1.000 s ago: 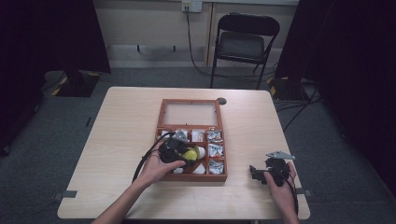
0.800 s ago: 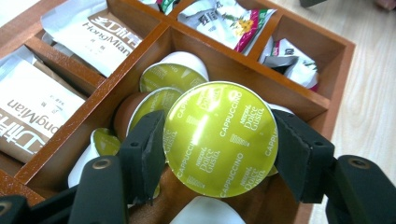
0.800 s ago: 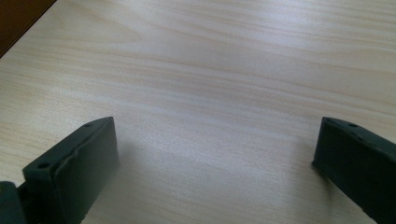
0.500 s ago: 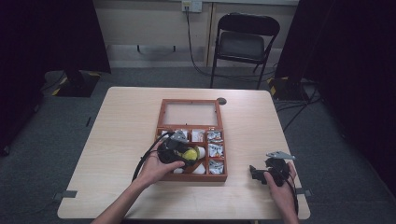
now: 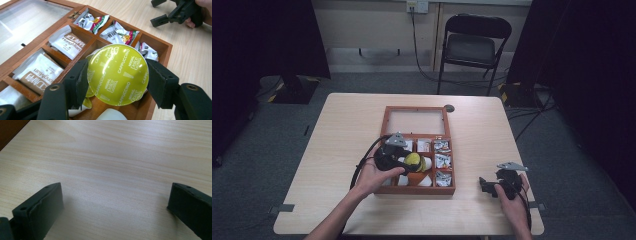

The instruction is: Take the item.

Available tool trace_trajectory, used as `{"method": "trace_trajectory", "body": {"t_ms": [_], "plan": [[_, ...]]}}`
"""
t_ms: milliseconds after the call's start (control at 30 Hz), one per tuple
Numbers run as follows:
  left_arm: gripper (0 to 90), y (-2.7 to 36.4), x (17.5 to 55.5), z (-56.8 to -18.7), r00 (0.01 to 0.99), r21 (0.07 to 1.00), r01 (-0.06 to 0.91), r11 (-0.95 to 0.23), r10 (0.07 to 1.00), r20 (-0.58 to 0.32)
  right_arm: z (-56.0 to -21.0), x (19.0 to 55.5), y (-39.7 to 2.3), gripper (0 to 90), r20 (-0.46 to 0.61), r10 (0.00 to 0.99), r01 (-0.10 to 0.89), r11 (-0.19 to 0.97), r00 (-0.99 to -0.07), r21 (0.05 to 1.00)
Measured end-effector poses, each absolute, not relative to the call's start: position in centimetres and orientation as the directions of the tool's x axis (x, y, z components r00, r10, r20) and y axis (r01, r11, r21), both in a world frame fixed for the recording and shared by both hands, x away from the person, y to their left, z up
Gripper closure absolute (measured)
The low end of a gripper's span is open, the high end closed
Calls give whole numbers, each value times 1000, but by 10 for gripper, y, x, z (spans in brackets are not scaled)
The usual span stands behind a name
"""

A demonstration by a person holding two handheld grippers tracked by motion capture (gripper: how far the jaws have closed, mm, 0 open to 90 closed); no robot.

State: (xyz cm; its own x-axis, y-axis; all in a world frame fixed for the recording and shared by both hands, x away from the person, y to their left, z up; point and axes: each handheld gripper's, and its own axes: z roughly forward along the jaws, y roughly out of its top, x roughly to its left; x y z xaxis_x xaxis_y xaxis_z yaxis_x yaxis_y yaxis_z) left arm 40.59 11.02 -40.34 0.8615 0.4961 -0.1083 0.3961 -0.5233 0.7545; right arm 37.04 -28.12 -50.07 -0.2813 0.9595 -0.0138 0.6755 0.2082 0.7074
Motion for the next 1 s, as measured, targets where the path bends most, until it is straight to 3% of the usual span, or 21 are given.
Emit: {"method": "trace_trajectory", "body": {"t_ms": [1000], "plan": [[382, 131, 408, -383, 846, 799, 389, -458, 521, -113, -501, 370, -281, 0, -14, 959, 676, 208, -281, 707]]}}
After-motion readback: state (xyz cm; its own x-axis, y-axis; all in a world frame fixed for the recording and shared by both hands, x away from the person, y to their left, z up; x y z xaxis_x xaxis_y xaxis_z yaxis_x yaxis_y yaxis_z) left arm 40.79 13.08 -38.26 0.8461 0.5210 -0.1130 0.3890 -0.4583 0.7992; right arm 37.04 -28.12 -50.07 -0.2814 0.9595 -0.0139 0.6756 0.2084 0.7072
